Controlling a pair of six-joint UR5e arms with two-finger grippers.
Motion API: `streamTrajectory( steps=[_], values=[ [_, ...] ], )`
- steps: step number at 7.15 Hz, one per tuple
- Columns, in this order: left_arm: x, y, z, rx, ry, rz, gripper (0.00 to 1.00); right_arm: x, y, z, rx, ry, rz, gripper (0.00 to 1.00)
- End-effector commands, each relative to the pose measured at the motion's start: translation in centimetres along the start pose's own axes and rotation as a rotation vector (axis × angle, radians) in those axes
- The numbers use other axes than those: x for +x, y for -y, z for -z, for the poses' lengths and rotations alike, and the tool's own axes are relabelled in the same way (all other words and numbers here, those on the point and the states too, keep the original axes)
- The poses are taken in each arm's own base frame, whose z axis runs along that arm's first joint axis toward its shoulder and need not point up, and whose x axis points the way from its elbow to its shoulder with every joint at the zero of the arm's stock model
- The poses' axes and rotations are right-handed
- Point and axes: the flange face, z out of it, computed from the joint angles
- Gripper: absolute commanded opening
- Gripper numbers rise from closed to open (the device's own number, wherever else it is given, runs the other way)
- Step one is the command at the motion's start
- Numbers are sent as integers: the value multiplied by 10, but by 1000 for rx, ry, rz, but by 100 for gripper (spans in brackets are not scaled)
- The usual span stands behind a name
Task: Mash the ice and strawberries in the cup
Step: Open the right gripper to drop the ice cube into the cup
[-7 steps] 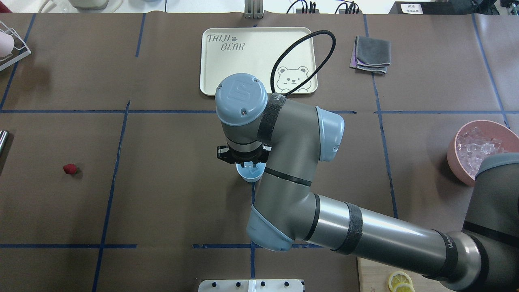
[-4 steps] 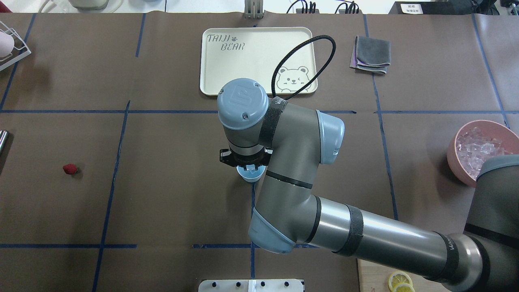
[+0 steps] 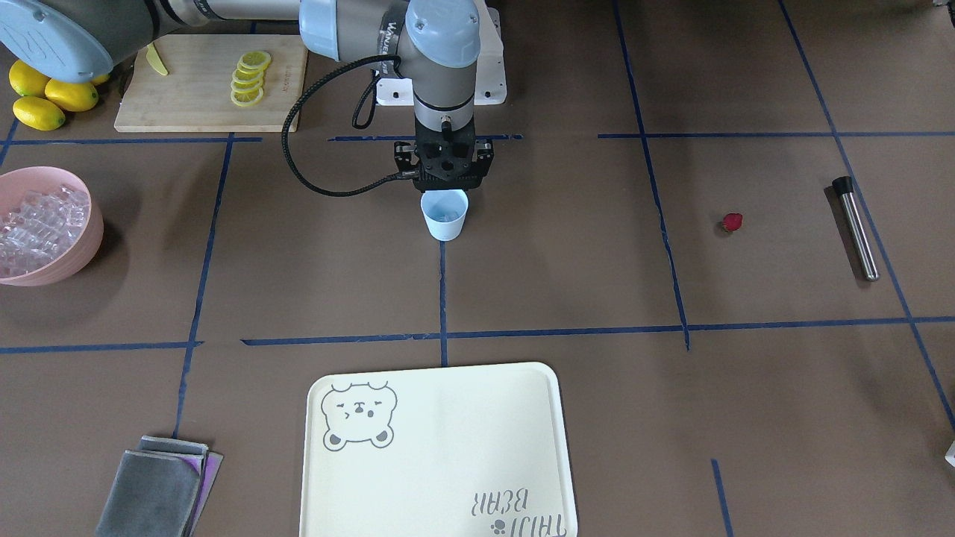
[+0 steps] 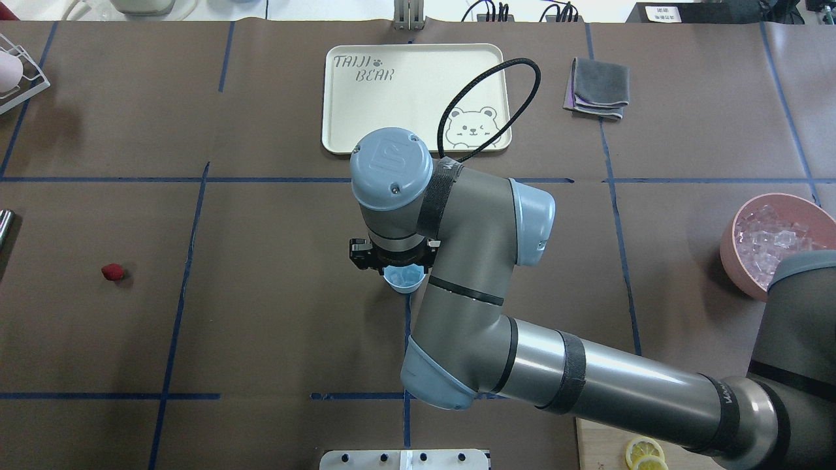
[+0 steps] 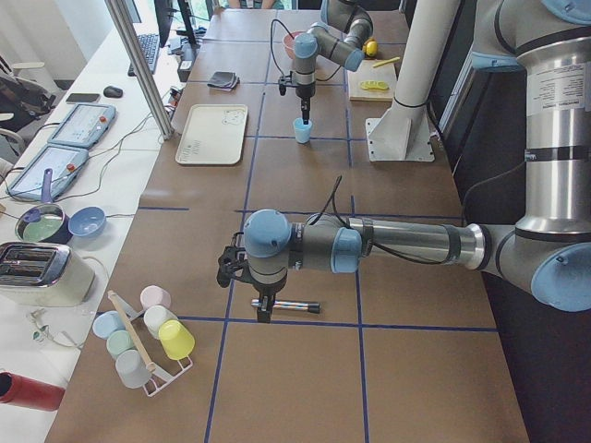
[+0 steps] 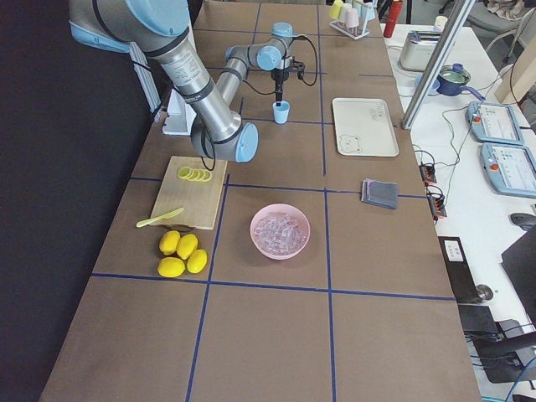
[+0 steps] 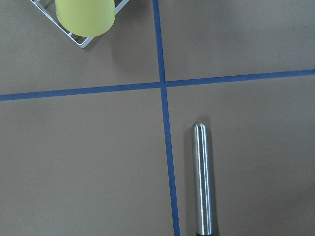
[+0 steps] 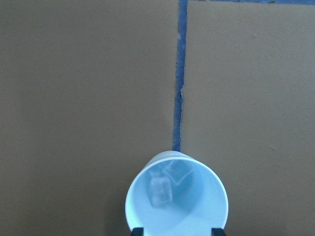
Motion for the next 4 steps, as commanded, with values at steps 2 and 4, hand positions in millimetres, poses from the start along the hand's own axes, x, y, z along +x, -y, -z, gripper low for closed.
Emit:
streamTrajectory(
  steps=[2,4],
  values=[
    [1,1,1,2,0,-2,100,-2,-2,7,9,12,-1,98],
    [1,1,1,2,0,-2,100,-3,-3,14,19,24,-41,98]
  ],
)
